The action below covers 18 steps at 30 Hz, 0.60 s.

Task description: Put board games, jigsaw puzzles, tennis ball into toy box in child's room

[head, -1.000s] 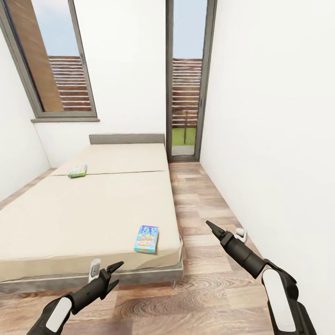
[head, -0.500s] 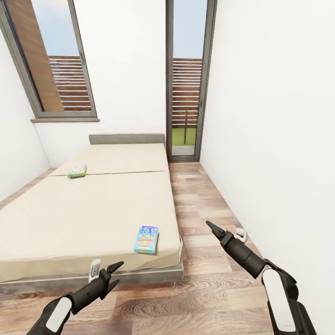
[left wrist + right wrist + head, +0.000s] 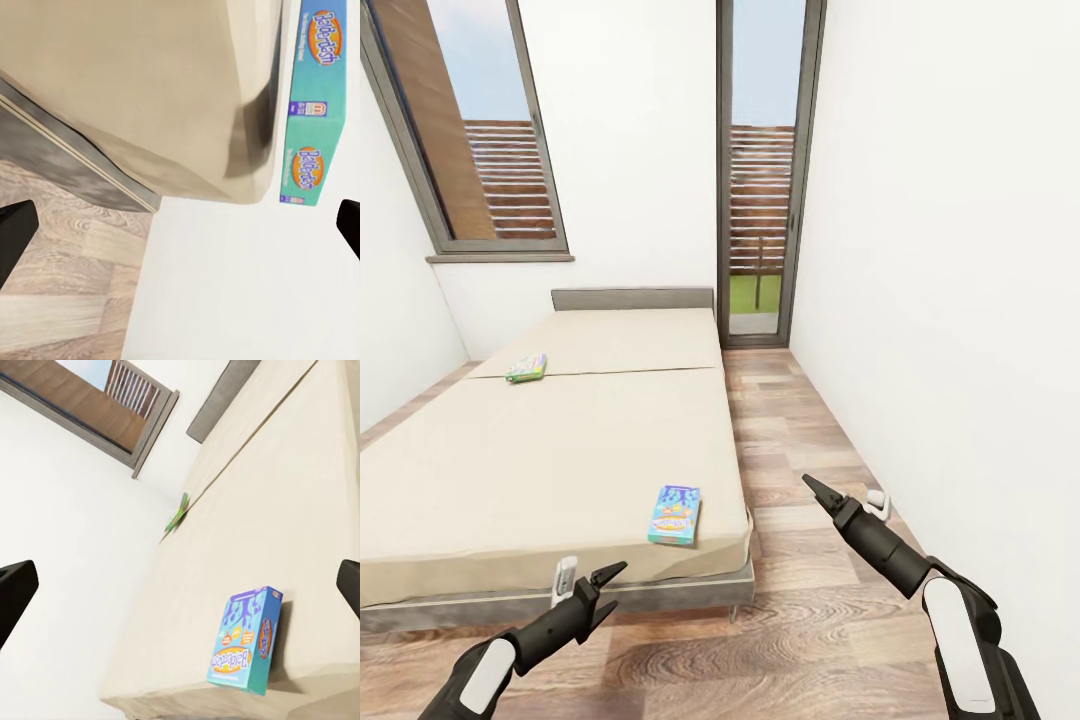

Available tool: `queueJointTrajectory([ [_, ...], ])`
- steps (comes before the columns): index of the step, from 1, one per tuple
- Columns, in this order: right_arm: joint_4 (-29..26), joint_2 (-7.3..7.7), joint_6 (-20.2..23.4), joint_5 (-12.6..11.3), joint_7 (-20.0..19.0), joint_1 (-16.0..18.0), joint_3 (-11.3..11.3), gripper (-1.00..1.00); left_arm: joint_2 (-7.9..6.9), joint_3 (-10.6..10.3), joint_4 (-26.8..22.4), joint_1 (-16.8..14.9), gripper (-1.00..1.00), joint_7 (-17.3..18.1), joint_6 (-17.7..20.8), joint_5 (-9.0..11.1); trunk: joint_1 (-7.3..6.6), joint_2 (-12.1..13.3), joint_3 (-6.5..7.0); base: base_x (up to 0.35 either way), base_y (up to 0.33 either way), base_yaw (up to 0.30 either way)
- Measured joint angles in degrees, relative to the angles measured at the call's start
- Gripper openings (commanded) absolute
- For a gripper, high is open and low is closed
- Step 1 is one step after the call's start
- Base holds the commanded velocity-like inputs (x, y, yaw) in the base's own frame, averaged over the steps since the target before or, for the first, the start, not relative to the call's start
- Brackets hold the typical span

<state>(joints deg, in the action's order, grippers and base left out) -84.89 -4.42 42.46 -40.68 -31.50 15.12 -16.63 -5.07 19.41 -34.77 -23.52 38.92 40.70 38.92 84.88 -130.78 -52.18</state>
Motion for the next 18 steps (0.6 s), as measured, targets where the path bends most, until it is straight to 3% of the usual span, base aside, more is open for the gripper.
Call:
queueJointTrajectory([
  [18,0.0,-0.01,-0.04,0.0,0.0,-0.04,0.0,1.0,0.01,-0.1,-0.01,0.0,1.0,0.0,0.0,0.01,-0.44,0.8,0.36,0.0,0.0,0.0],
])
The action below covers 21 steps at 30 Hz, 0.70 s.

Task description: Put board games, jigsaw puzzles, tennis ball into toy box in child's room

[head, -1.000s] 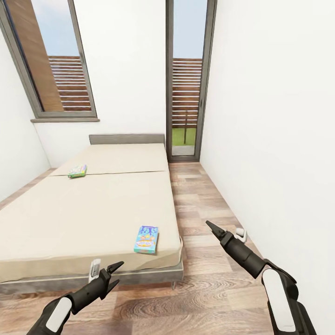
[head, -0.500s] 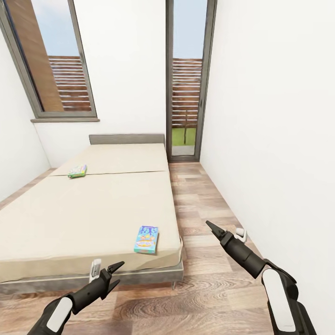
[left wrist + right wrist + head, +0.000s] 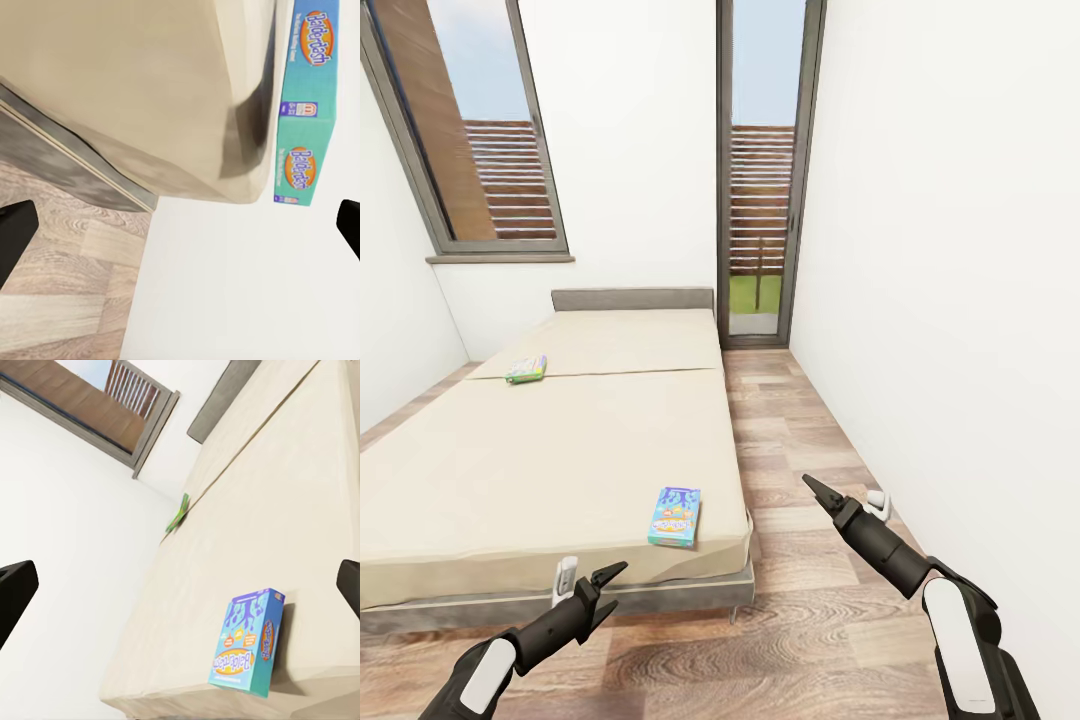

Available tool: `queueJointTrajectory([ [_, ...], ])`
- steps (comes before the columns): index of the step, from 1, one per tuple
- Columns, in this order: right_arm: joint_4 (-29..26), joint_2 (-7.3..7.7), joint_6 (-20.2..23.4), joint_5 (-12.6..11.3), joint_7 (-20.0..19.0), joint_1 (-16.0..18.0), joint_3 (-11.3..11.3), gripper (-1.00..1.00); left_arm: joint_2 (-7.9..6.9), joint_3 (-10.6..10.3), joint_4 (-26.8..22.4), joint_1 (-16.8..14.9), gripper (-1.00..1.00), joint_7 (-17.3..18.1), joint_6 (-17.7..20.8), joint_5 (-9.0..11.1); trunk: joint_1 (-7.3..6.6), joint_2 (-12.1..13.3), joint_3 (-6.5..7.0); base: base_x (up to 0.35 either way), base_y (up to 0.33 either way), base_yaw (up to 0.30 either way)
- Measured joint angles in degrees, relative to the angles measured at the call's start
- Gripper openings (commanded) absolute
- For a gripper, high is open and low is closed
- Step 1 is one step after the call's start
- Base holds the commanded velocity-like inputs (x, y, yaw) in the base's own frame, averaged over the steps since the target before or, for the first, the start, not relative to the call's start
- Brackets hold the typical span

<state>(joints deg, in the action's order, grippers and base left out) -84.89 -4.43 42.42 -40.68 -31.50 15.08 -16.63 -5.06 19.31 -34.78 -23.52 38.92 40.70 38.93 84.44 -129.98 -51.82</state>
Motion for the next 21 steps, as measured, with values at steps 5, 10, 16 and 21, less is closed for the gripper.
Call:
queueJointTrajectory([
  [5,0.0,0.0,0.01,0.0,0.0,0.01,0.0,1.0,-0.01,0.11,0.0,0.0,1.0,0.0,0.04,0.0,0.0,0.0,0.0,0.0,0.0,0.0],
  [10,0.0,-0.01,0.03,-0.02,0.0,0.01,0.0,1.0,0.02,0.08,0.0,0.0,1.0,0.0,0.02,0.02,-0.43,0.79,0.35,0.0,0.0,0.0],
  [16,0.0,-0.02,0.03,-0.02,0.0,0.02,0.0,1.0,0.03,-0.06,0.0,0.0,1.0,0.0,0.01,0.02,-1.75,3.19,1.43,0.0,0.0,0.0],
  [21,0.0,0.0,0.04,-0.02,0.0,0.01,0.0,1.0,0.04,-0.15,-0.01,0.0,1.0,0.0,0.01,0.02,-2.85,5.2,2.33,0.0,0.0,0.0],
])
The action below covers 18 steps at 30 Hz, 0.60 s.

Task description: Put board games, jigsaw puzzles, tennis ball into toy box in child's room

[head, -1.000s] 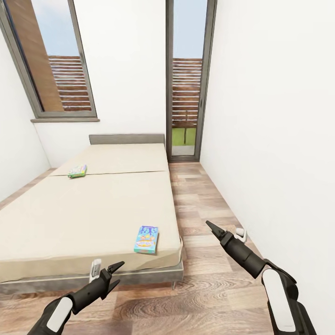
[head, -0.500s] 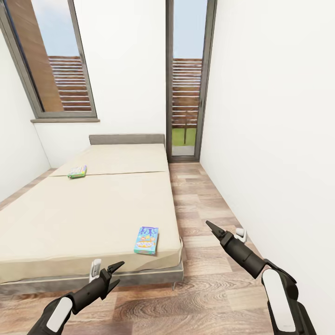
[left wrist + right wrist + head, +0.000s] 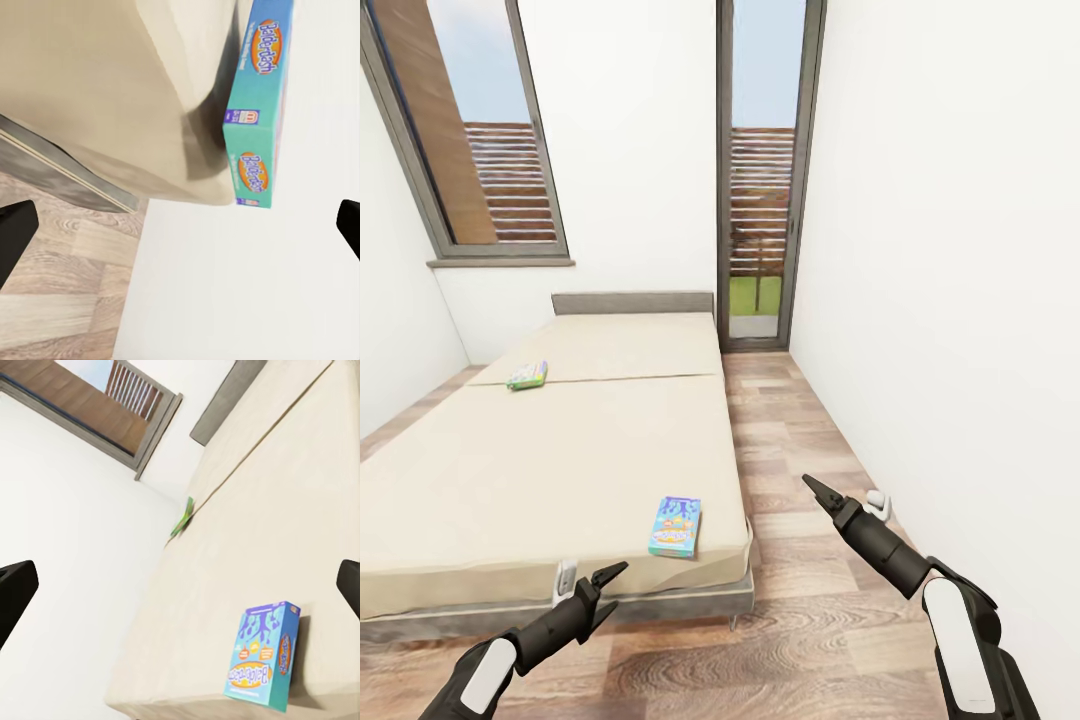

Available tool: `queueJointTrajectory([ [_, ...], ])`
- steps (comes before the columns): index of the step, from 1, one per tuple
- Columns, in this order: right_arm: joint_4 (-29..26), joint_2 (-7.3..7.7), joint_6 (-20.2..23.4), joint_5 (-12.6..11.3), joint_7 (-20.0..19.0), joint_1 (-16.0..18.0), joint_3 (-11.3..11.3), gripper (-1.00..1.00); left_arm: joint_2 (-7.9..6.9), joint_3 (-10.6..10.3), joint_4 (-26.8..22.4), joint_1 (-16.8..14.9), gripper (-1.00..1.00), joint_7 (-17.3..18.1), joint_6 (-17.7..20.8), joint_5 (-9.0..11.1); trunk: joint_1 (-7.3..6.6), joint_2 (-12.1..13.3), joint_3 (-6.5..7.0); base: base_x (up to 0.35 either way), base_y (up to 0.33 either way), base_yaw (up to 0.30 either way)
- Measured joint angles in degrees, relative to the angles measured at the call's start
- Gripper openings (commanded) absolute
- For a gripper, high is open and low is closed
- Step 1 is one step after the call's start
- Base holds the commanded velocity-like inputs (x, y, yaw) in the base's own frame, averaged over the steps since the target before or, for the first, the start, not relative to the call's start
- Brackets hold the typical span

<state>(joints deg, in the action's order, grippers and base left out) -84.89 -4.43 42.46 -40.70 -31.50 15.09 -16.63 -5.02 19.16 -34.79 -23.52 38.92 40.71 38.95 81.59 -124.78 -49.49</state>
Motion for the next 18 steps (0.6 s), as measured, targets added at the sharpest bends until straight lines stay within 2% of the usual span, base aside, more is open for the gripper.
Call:
queueJointTrajectory([
  [14,0.0,-0.01,-0.06,0.02,0.0,0.02,0.0,1.0,0.0,0.01,0.01,0.0,1.0,0.0,-0.01,-0.11,-0.23,0.42,0.18,0.004,-0.002,0.0],
  [18,-0.01,0.0,-0.06,0.04,0.0,0.0,0.0,1.0,0.0,-0.11,0.04,0.0,1.0,0.0,-0.01,-0.32,-0.24,0.41,0.18,0.107,-0.137,0.0],
])
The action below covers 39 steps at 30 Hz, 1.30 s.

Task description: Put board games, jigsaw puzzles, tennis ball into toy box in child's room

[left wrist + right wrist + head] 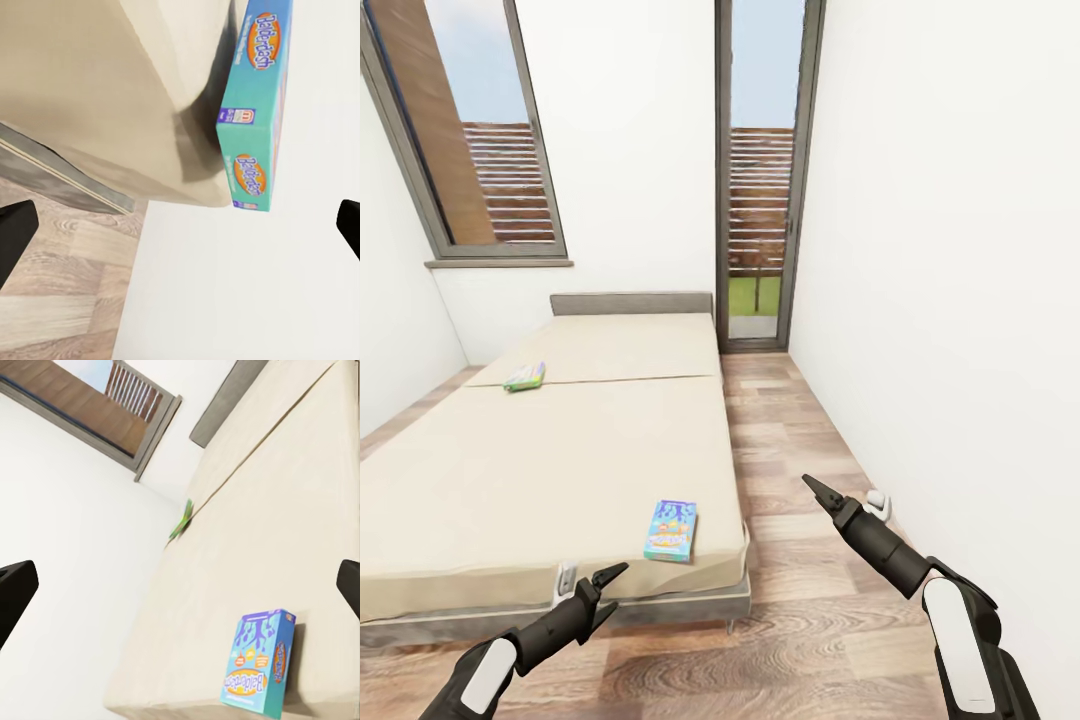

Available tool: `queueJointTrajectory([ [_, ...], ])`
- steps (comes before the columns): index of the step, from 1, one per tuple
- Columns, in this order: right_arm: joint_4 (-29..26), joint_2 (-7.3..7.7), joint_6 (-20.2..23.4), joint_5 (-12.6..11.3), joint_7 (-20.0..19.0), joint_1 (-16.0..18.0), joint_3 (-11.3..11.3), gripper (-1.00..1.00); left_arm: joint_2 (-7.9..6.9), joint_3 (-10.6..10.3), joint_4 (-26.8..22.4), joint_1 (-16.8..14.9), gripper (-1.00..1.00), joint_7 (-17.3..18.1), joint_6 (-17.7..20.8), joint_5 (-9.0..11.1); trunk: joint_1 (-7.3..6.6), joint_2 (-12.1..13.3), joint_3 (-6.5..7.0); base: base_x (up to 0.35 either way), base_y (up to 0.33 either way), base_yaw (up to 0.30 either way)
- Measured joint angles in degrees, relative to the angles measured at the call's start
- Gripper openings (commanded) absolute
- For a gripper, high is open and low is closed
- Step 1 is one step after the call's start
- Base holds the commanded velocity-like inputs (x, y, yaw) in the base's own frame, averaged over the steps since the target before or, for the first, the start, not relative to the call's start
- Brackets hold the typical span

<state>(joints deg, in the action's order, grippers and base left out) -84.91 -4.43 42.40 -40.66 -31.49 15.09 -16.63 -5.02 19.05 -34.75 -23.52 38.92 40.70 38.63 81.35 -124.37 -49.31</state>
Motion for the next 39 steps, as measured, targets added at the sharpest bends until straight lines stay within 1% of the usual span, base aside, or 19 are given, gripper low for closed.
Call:
queueJointTrajectory([
  [6,0.01,-0.02,0.04,-0.01,0.0,0.02,0.0,1.0,0.0,0.01,-0.03,0.0,1.0,0.0,-0.06,-0.12,0.01,0.0,0.0,0.078,-0.104,0.0],
  [13,0.01,-0.01,0.02,-0.01,-0.01,0.01,0.0,1.0,0.0,-0.15,-0.05,0.0,1.0,0.01,-1.6,0.13,0.01,0.0,0.0,0.011,-0.014,0.0],
  [19,0.01,-0.01,0.07,-0.02,-0.01,0.03,0.0,1.0,0.0,-0.19,-0.05,0.0,1.0,0.01,-1.93,0.21,0.01,0.0,0.0,0.001,-0.002,0.0],
  [27,0.01,0.01,0.03,0.01,-0.01,0.02,0.0,1.0,0.0,-0.12,-0.03,0.0,1.0,0.01,-1.99,0.24,1.76,-3.19,-1.43,0.0,0.0,0.0],
  [39,0.01,0.01,0.05,-0.02,-0.01,0.0,0.0,1.0,0.0,-0.03,-0.05,0.0,1.0,0.07,-1.96,0.27,1.77,-3.21,-1.44,0.0,0.0,0.0],
])
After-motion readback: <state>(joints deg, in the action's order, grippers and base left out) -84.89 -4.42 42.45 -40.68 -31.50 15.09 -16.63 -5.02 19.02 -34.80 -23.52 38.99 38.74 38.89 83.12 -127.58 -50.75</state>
